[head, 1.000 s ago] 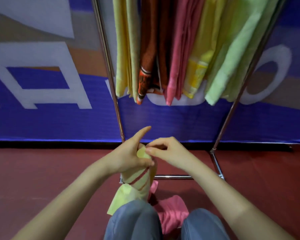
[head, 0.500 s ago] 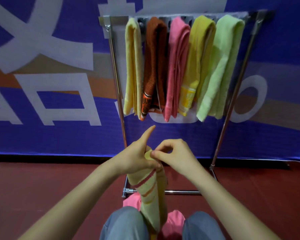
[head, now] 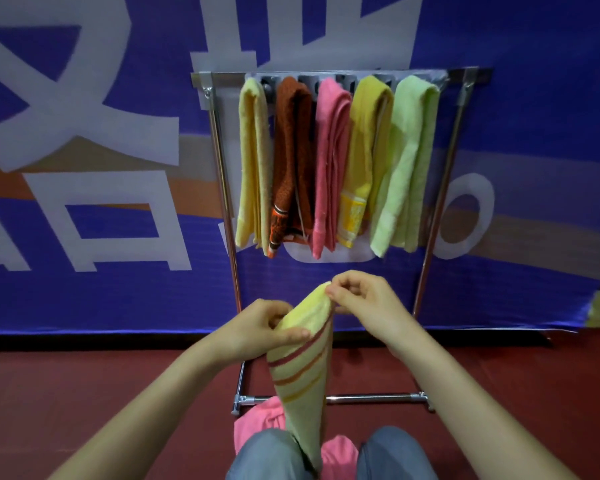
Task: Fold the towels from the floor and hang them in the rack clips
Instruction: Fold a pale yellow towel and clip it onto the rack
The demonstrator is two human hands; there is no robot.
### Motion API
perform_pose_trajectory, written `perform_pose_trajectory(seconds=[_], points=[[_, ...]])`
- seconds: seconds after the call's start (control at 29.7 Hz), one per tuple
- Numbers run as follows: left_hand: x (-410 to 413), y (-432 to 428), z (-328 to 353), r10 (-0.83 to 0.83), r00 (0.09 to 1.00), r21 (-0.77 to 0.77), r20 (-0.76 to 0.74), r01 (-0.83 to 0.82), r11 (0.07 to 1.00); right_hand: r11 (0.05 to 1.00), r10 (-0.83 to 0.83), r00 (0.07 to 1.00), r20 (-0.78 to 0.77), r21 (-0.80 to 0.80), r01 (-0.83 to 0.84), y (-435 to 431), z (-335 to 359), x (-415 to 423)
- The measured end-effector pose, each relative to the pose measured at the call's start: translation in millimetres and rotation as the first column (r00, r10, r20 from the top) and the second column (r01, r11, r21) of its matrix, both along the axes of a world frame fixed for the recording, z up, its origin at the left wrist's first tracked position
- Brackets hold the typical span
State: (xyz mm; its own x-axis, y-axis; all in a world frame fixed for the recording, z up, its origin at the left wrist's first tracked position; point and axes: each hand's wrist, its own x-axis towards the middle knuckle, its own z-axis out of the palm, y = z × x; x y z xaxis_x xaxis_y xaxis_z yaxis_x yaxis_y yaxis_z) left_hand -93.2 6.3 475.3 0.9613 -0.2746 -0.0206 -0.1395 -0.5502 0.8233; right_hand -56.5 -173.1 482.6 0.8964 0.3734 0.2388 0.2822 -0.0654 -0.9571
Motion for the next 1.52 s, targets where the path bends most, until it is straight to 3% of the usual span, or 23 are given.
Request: perform_pose_trajectory(seconds=[0.17, 0.3, 0.4, 0.51, 0.64, 0.77, 0.94, 1.18, 1.52], points=[[-6.0, 6.8, 1.2, 0.043, 0.999, -0.122, 0.030, -0.039, 0.992, 0.997, -0.067, 0.993, -0.094, 0.035, 0.071, -14.5, -2.1, 0.7], [-2.2, 4.8, 6.4, 0.056, 0.989, -0.039, 0.133, -0.052, 0.998, 0.998, -0.038, 0.988, -0.153, -0.061, 0.029, -17.7, -9.7, -4.1], [-2.1, 8.5, 8.4, 0.018, 0.987, 0.050, 0.161, -0.027, 0.998, 0.994, -0.090, 0.991, -0.099, -0.063, 0.084, -24.7, -7.8, -3.0], [-3.8, 8.1, 4.3, -0.066, 0.996, 0.043, 0.056, 0.064, 0.997, 0.986, -0.164, 0.986, 0.018, -0.014, 0.164, -26.7, 4.6, 2.9], [-5.6, 7.3, -7.3, -0.062, 0.997, -0.017, -0.052, 0.061, 0.998, 0.969, -0.236, 0.968, 0.080, 0.094, 0.229, -31.7, 24.7, 12.8], [-10.2, 23.7, -14.6, 0.042, 0.994, -0.057, -0.098, -0.047, 0.997, 0.945, -0.307, 0.948, 0.084, 0.146, 0.293, -52.8, 40.8, 23.0], [-10.0, 44.5, -25.4, 0.142, 0.980, 0.044, -0.142, -0.137, 0.990, 0.890, -0.446, 0.893, 0.059, 0.134, 0.436, -88.6, 55.9, 39.5], [-11.0, 58.9, -38.9, 0.279, 0.935, -0.139, -0.217, -0.312, 0.940, 0.826, -0.562, 0.826, 0.041, 0.090, 0.557, -124.1, 59.8, 54.5], [-6.8, 15.7, -30.6, 0.297, 0.919, -0.397, -0.260, -0.382, 0.834, 0.841, -0.534, 0.840, -0.097, 0.042, 0.540, -110.7, 10.8, 60.5]])
